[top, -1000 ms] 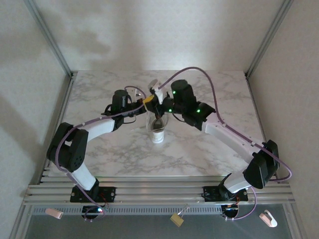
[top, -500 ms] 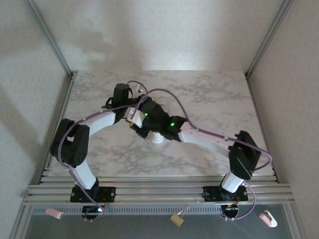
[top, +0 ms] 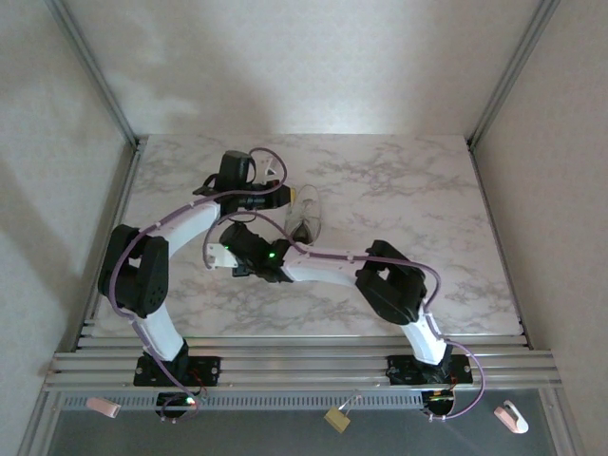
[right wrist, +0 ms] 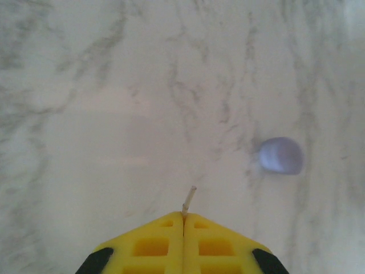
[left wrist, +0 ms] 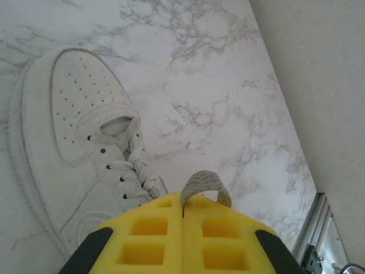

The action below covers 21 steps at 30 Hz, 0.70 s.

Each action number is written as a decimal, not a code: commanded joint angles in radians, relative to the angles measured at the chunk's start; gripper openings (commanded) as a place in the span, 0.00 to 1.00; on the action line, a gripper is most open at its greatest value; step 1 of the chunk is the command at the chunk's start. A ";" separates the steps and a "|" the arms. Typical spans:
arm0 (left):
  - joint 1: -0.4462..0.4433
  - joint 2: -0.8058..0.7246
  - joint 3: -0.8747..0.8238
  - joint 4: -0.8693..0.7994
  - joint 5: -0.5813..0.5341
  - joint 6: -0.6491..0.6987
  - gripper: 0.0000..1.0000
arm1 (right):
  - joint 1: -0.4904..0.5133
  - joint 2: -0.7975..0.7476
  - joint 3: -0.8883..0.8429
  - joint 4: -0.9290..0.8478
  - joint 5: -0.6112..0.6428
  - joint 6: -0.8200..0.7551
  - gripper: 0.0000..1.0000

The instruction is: Tie the shoes

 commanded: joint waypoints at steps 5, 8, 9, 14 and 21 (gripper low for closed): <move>-0.028 0.017 0.085 -0.155 -0.073 0.094 0.00 | 0.014 0.166 0.166 0.082 0.266 -0.244 0.00; -0.040 0.010 0.083 -0.158 -0.099 0.091 0.00 | 0.006 0.235 0.251 0.080 0.321 -0.254 0.00; -0.045 0.010 0.083 -0.160 -0.109 0.089 0.00 | 0.001 0.251 0.273 0.082 0.331 -0.254 0.00; -0.054 0.026 0.080 -0.161 -0.131 0.076 0.00 | -0.026 0.309 0.340 0.070 0.390 -0.243 0.00; -0.089 0.036 0.074 -0.146 -0.146 0.067 0.00 | -0.079 0.383 0.415 0.025 0.475 -0.230 0.00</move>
